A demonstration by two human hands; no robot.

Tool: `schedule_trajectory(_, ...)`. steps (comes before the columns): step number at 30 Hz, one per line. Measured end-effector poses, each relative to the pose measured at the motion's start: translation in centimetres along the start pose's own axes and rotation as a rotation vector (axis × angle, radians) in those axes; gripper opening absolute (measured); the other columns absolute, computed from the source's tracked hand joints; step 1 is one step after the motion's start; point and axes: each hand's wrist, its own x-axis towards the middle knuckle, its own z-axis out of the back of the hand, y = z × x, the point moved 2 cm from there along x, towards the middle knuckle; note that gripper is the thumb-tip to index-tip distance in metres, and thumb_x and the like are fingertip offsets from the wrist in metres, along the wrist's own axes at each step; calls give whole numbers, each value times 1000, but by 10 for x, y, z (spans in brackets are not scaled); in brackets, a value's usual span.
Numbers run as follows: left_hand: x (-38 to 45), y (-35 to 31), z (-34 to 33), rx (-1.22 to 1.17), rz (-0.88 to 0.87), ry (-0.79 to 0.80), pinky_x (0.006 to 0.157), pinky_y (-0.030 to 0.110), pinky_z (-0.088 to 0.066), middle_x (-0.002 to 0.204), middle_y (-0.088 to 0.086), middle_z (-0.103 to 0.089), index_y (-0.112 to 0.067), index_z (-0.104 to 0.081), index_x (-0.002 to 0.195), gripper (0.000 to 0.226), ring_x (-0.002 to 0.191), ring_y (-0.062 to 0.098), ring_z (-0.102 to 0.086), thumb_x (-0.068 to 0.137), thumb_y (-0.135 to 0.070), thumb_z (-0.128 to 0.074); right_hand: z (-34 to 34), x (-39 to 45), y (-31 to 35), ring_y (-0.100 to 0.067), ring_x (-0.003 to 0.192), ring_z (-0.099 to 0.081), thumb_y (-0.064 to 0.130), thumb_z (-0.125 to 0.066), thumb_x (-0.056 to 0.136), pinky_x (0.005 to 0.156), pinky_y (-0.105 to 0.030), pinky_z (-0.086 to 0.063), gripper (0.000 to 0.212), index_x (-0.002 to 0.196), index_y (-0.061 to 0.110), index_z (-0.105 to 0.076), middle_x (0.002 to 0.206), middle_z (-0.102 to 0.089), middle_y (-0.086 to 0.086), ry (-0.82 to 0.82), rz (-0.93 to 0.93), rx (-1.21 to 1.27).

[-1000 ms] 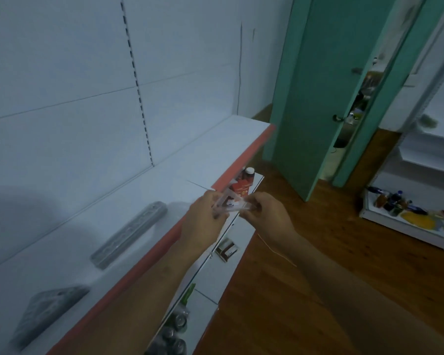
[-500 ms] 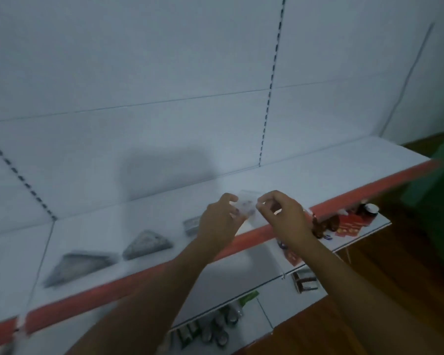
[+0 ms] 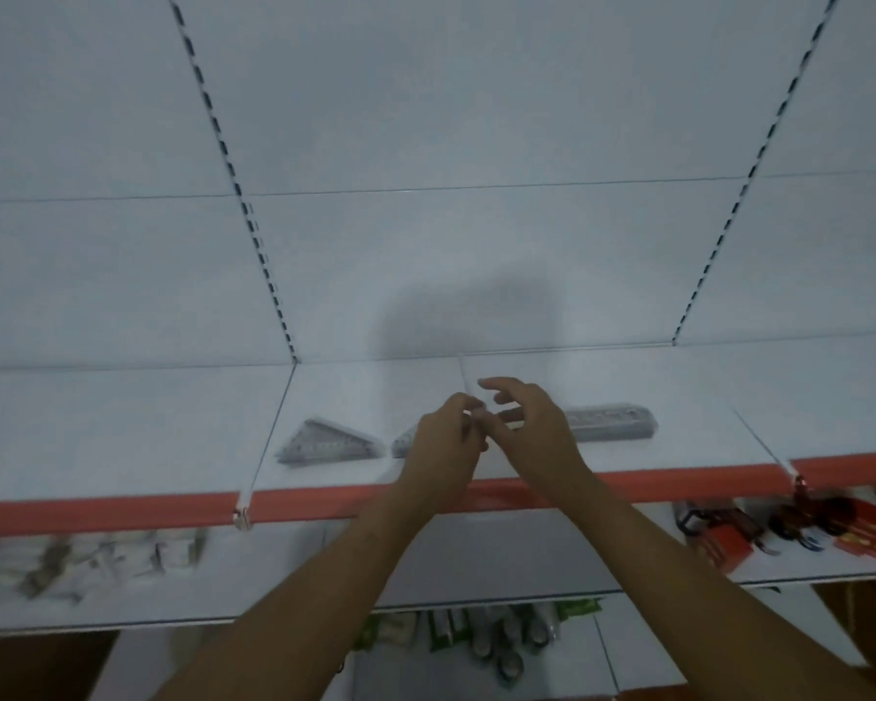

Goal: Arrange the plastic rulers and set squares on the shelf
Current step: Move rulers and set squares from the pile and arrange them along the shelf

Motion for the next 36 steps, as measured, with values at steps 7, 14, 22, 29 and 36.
schedule_trajectory(7, -2, 30, 46, -40, -157, 84, 80, 19, -54, 98, -14, -66, -23, -60, 117, 28, 85, 2, -65, 89, -18, -64, -46, 13, 24, 5, 85, -57, 23, -60, 92, 72, -1, -41, 20, 110, 28, -69, 106, -64, 5, 22, 50, -90)
schedule_trajectory(14, 10, 75, 83, 49, -62, -10, 79, 26, -54, 110, -3, -64, -17, -63, 115, 32, 85, 5, -62, 88, -34, -65, -76, 17, 23, -2, 96, -54, 24, -54, 96, 80, -1, -36, 27, 120, 28, -65, 108, -59, 9, 150, 124, -246)
schedule_trajectory(22, 25, 86, 83, 241, 16, -100, 82, 35, -53, 89, -11, -66, -23, -69, 96, 20, 80, 7, -60, 87, -40, -65, -62, 27, -1, -18, 95, -58, 10, -55, 94, 77, -22, -45, 30, 119, 21, -68, 108, -64, -1, 162, 266, -536)
schedule_trajectory(29, 29, 82, 69, 614, 78, -9, 94, 39, -37, 111, -4, -61, -28, -67, 103, 24, 111, 19, -49, 91, -46, -56, -62, 27, -19, -24, 82, -65, 19, -79, 76, 75, -41, -47, 28, 102, 30, -74, 95, -69, -1, 147, 342, -733)
schedule_trajectory(36, 25, 79, 64, 742, 80, 51, 96, 40, -34, 115, -2, -62, -27, -65, 112, 28, 113, 21, -49, 92, -44, -55, -63, 26, -30, -21, 90, -62, 29, -73, 81, 83, -40, -38, 26, 106, 34, -72, 95, -68, 3, 197, 262, -801)
